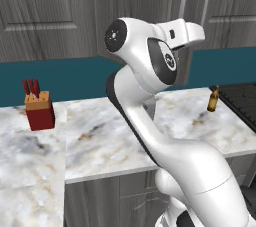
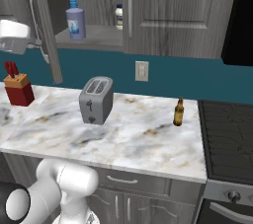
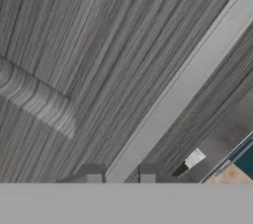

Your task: Pick the soap dispenser and soap dispenser from the cabinet and place them on the counter.

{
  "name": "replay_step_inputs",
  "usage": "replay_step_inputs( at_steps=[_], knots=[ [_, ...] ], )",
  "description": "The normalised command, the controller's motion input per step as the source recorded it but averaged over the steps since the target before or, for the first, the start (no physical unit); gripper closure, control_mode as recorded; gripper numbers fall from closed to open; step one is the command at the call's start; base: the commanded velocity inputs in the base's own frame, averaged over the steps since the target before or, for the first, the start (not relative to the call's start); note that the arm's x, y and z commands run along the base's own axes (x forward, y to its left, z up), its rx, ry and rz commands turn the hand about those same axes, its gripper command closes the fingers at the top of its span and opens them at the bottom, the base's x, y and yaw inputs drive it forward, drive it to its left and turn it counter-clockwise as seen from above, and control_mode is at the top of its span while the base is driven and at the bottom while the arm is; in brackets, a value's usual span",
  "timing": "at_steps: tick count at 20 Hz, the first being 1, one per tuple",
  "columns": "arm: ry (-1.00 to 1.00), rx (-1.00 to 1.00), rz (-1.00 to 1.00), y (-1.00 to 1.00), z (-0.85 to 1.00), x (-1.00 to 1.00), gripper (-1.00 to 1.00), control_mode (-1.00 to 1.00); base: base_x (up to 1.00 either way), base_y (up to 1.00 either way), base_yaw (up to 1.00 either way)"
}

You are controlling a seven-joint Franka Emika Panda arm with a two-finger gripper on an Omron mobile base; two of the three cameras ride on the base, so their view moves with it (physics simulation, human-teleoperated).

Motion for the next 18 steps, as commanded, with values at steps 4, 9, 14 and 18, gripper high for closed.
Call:
replay_step_inputs(
  at_steps=[4, 9, 14, 18],
  knots=[
    [0.0, -0.05, -0.01, 0.2, -0.1, -0.21, -1.0, -1.0, 0.0, 0.0, 0.0],
    [0.01, -0.04, 0.0, 0.07, -0.04, -0.01, -1.0, -1.0, 0.0, 0.0, 0.0],
    [0.0, 0.0, 0.0, 0.0, 0.0, 0.0, -1.0, -1.0, 0.0, 0.0, 0.0],
    [-0.04, 0.02, 0.0, -0.06, 0.02, -0.2, -1.0, -1.0, 0.0, 0.0, 0.0]
  ],
)
